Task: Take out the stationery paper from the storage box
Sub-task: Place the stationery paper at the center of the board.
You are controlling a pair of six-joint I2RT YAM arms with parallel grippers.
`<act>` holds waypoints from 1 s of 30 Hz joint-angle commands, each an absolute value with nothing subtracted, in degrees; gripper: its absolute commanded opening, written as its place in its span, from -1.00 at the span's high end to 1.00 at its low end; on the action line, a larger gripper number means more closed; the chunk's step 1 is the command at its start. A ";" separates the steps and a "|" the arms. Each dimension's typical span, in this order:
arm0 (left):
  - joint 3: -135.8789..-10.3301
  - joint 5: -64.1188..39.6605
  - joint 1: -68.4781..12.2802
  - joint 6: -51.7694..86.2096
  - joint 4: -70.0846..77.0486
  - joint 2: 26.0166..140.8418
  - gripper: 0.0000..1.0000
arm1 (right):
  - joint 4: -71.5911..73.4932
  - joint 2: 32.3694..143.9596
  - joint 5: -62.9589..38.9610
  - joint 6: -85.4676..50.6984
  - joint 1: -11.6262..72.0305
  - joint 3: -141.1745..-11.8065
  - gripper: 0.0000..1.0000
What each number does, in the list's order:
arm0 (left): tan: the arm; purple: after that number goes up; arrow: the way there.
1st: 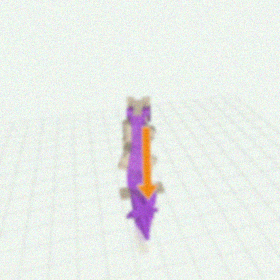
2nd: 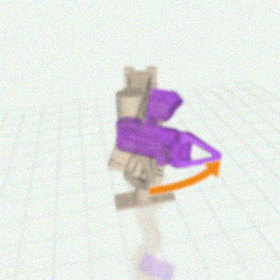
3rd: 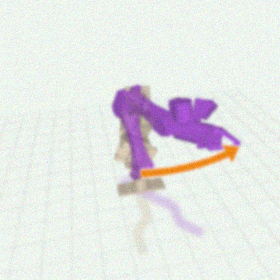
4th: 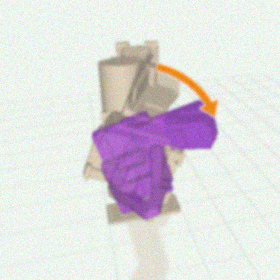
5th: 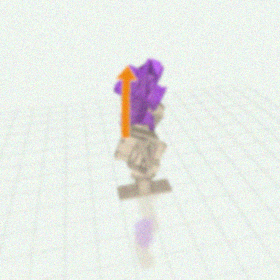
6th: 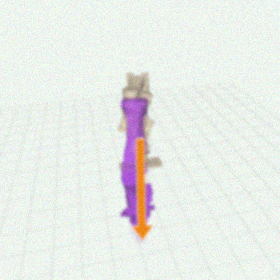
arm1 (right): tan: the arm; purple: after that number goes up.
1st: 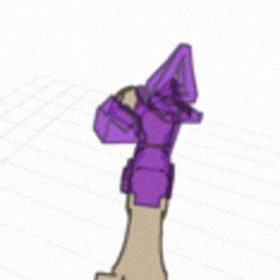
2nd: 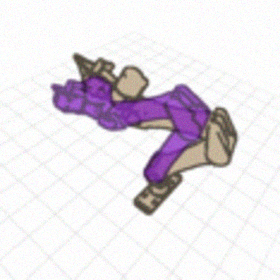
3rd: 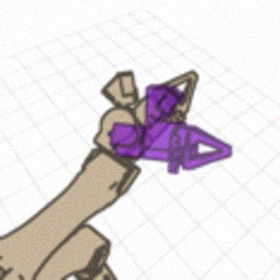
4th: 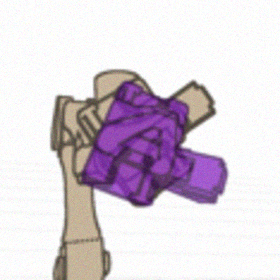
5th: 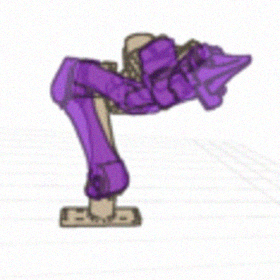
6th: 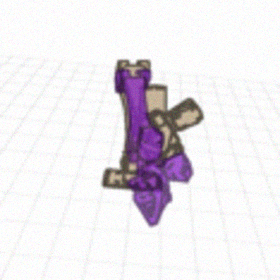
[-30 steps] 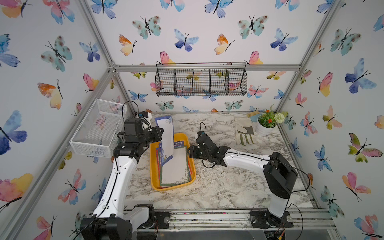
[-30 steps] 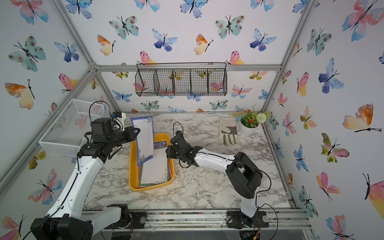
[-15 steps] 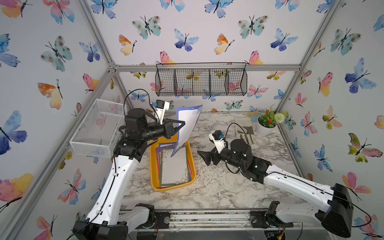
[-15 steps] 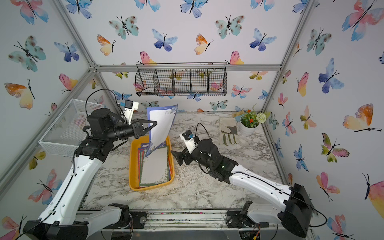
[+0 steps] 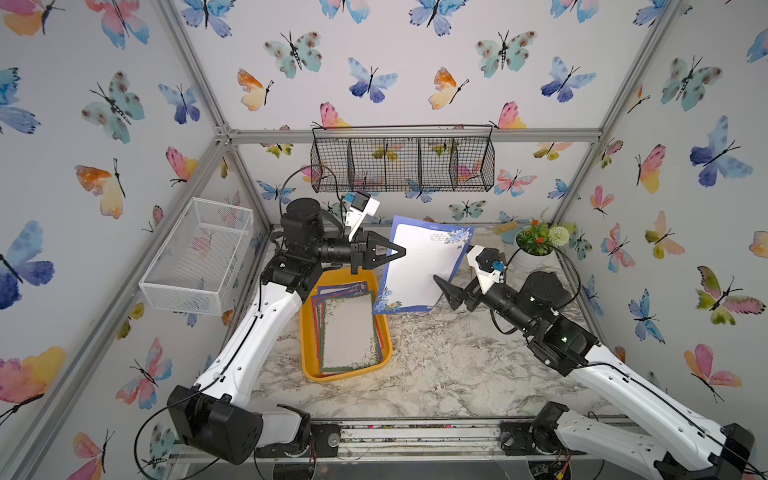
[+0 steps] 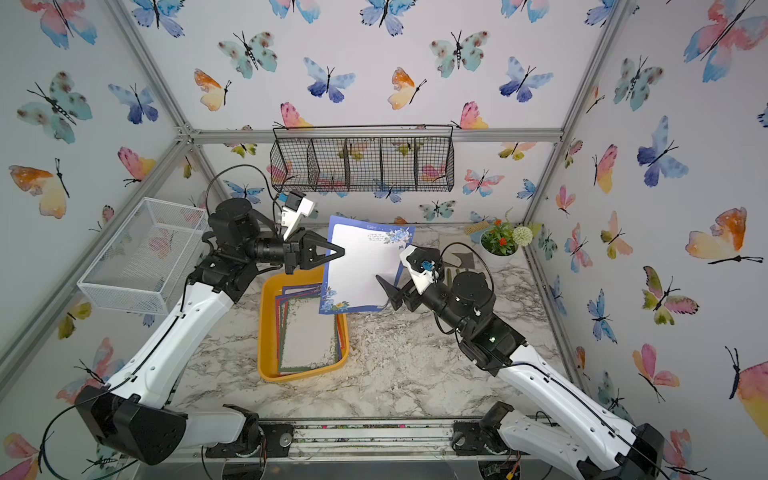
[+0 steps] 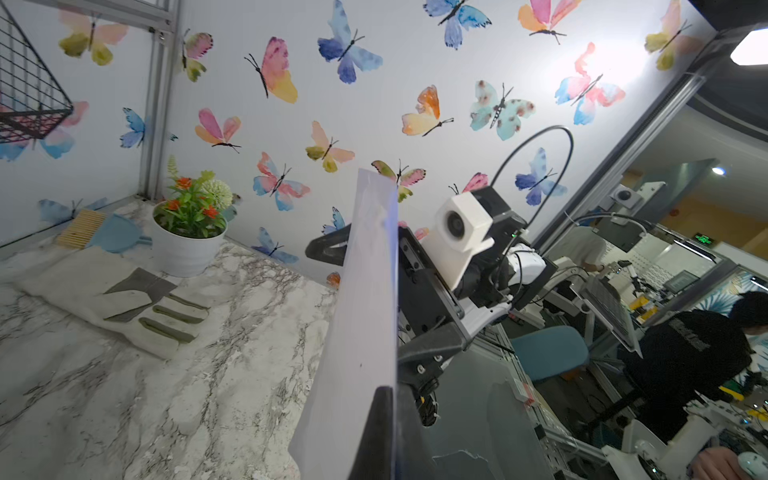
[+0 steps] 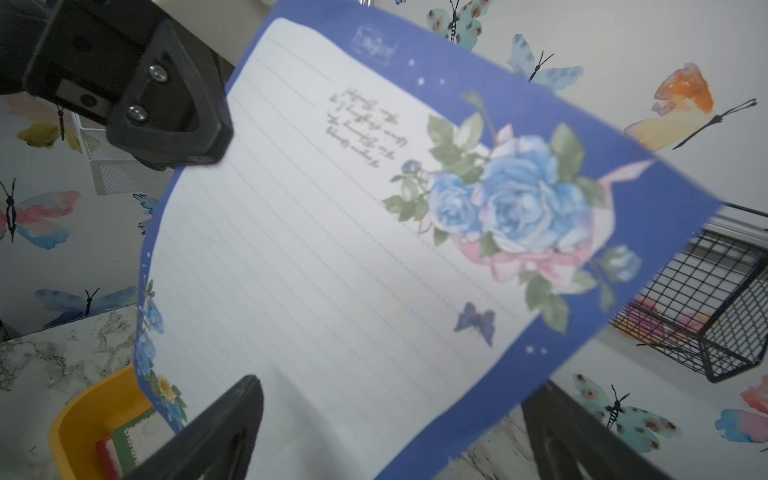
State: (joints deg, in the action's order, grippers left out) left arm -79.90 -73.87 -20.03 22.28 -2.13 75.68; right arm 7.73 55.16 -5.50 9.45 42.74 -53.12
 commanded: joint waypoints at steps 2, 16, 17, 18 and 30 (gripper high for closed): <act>-78.60 -76.80 -20.51 17.22 -0.38 71.12 1.00 | 6.02 54.72 -15.34 5.65 39.27 -56.37 -0.99; -71.01 -64.44 -19.69 33.55 20.38 67.59 1.00 | 15.06 54.03 -36.31 -2.40 38.14 -53.95 -0.12; -70.47 -64.70 -19.69 34.82 21.96 67.75 1.00 | 15.20 54.42 -36.83 -3.03 38.14 -54.13 -0.02; -70.15 -64.81 -19.72 35.71 22.95 67.87 1.00 | 15.06 54.93 -37.48 -3.40 38.14 -54.41 0.04; -69.26 -64.61 -19.21 35.18 22.95 67.59 1.00 | 14.53 59.34 -37.88 -5.85 38.06 -56.42 0.72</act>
